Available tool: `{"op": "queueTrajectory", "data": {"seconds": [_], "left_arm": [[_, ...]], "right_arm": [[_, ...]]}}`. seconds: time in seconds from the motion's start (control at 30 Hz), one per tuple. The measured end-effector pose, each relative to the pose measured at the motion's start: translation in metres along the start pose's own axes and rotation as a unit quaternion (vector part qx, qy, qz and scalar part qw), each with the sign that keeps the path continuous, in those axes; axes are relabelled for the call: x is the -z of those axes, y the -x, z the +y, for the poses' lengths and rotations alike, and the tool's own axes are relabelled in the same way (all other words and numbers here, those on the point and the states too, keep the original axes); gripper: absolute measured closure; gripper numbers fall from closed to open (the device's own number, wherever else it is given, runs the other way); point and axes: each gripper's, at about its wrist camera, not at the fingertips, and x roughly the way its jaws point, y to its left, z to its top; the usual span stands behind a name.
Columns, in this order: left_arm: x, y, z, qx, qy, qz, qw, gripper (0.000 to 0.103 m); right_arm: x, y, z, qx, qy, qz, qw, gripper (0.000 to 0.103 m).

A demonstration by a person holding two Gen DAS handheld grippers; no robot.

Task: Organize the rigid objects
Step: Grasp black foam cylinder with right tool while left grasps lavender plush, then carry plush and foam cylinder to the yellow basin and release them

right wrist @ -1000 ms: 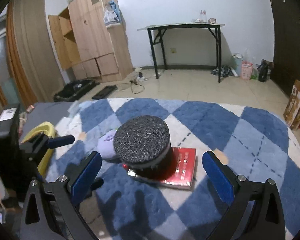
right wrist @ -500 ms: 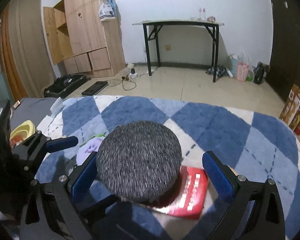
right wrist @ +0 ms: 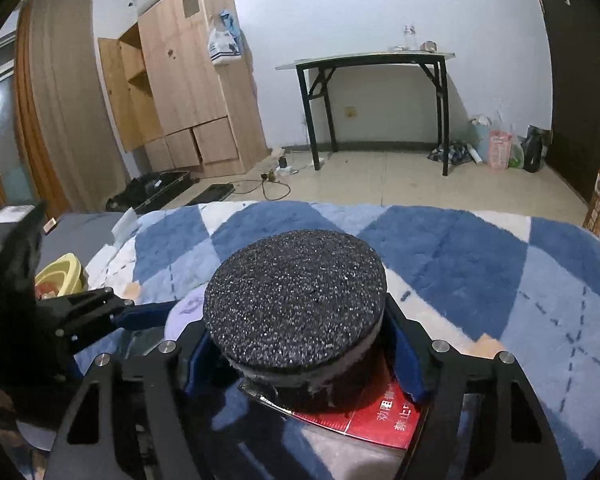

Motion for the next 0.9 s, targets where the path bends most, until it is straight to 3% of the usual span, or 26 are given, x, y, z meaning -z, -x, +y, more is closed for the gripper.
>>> {"op": "queueTrajectory", "data": {"seconds": [0.23, 0.3, 0.4, 0.57, 0.9], "left_arm": [[-0.001, 0.0, 0.007, 0.018, 0.027, -0.006, 0.9995, 0.037], [-0.001, 0.001, 0.007, 0.01, 0.026, -0.007, 0.9996, 0.047], [-0.001, 0.003, 0.008, 0.009, 0.026, -0.012, 0.9996, 0.05], [0.001, 0.013, 0.009, 0.009, 0.026, -0.029, 0.9992, 0.051], [0.007, 0.003, 0.005, -0.006, 0.02, -0.017, 0.9996, 0.051]], "right_arm": [[0.003, 0.0, -0.001, 0.004, 0.0, -0.003, 1.0, 0.032], [0.003, 0.0, -0.003, 0.005, 0.001, -0.004, 1.0, 0.032], [0.003, 0.0, -0.006, 0.002, -0.002, -0.005, 1.0, 0.032], [0.004, 0.002, -0.007, -0.005, -0.002, -0.012, 1.0, 0.032], [0.004, 0.0, -0.003, 0.003, 0.003, -0.007, 1.0, 0.032]]}}
